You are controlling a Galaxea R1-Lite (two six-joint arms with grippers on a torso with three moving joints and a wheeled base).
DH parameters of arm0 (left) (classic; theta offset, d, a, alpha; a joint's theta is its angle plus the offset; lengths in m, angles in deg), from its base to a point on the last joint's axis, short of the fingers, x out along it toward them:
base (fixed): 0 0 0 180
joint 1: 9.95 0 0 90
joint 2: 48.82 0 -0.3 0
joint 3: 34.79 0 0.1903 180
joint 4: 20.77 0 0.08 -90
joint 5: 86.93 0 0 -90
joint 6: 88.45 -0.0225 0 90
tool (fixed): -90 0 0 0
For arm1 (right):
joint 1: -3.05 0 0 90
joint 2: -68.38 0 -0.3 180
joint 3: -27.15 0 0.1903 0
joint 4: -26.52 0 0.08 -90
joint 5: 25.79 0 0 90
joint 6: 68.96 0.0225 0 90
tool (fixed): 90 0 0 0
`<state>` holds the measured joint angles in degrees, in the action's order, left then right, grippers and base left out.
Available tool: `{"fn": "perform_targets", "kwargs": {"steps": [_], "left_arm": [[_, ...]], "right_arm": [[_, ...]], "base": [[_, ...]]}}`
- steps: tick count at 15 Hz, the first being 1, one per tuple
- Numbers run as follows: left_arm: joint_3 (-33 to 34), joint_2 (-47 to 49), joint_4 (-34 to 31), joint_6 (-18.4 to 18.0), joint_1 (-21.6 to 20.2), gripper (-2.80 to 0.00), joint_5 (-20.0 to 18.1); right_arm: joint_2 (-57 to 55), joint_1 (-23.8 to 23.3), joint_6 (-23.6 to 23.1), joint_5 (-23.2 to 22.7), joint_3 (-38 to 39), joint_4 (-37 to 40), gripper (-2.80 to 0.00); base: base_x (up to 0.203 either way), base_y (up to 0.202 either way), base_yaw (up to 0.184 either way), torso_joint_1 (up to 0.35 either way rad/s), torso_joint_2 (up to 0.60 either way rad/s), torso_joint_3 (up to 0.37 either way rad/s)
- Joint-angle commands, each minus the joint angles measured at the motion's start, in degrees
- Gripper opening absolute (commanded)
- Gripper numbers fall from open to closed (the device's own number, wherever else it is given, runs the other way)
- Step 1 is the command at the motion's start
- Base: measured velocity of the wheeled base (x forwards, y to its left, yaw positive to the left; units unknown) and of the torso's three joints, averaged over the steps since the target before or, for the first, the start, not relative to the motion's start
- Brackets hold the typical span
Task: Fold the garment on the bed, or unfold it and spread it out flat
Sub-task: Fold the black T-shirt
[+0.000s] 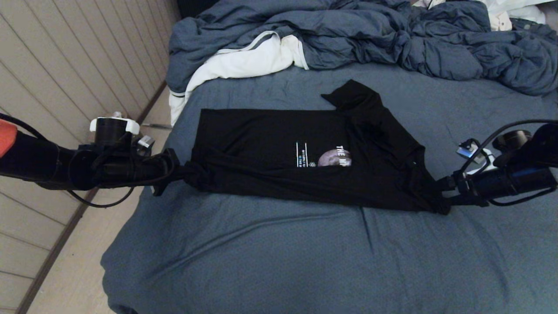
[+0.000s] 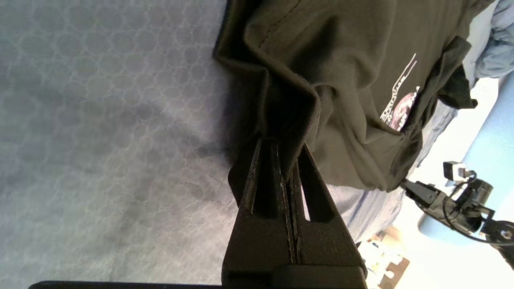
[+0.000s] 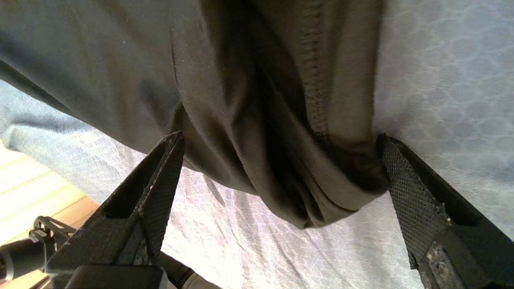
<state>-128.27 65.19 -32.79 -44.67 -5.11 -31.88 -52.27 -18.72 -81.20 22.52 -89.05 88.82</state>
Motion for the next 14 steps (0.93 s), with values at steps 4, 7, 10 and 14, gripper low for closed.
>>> {"fn": "perform_targets", "kwargs": {"steps": [4, 7, 10, 14], "left_arm": [[-0.19, 0.87, 0.08, 0.26, -0.01, -2.80, -0.21], [-0.55, 1.38, 0.08, 0.26, 0.00, -2.80, -0.29], [-0.98, 1.66, 0.08, 0.35, 0.17, -2.80, -0.29], [-1.05, 1.66, 0.08, 0.43, 0.50, -2.80, -0.24]], "right_arm": [[-0.64, 1.12, 0.02, -0.14, 0.03, 0.09, 0.00], [-1.78, 1.03, 0.29, -0.06, -1.21, -1.06, 0.00], [-2.31, 0.94, 0.46, -0.06, -1.56, -1.73, -2.80], [-2.66, 1.47, 0.37, 0.03, -1.48, -2.73, -2.80]], "base": [[0.000, 0.000, 0.000, 0.000, 0.00, 0.000], [0.000, 0.000, 0.000, 0.000, 0.00, 0.000], [0.000, 0.000, 0.000, 0.000, 0.00, 0.000], [0.000, 0.000, 0.000, 0.000, 0.00, 0.000]]}}
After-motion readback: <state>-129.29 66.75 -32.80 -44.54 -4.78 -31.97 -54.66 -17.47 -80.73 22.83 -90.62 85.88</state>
